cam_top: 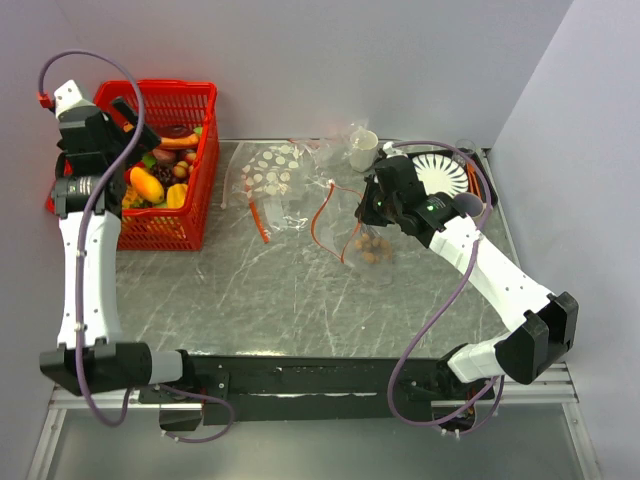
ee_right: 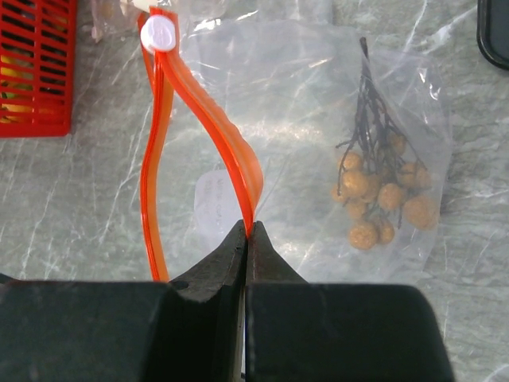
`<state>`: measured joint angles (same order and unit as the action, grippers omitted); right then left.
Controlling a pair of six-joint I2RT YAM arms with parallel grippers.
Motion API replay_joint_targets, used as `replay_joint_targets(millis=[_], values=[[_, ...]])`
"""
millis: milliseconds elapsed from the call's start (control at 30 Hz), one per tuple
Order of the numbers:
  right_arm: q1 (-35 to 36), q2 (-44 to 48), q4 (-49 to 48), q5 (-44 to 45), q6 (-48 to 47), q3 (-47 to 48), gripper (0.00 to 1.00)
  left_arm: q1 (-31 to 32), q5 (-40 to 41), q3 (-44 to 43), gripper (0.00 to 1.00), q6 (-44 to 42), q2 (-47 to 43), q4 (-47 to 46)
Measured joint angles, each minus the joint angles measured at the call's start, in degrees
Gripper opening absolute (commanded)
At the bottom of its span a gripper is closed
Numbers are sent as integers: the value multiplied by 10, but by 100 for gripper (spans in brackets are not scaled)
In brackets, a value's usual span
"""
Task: Place the food in the zip-top bag and seal the zipper
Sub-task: Pick up the fake vegetable from the bin.
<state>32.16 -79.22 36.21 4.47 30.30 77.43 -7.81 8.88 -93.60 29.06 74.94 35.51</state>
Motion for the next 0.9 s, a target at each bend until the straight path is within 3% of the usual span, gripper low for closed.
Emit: replay_joint_targets(millis=[133,433,900], values=[[1,0,1,-7,-2,0,0,-32,0,-3,99,-14,56,11],[2,0,-2,-16,-2,-11,0,-36,-31,-16,100,-45,181,61],[2,0,-9,-35,-1,-18,0,-36,-85,-45,95,-75,240,97]])
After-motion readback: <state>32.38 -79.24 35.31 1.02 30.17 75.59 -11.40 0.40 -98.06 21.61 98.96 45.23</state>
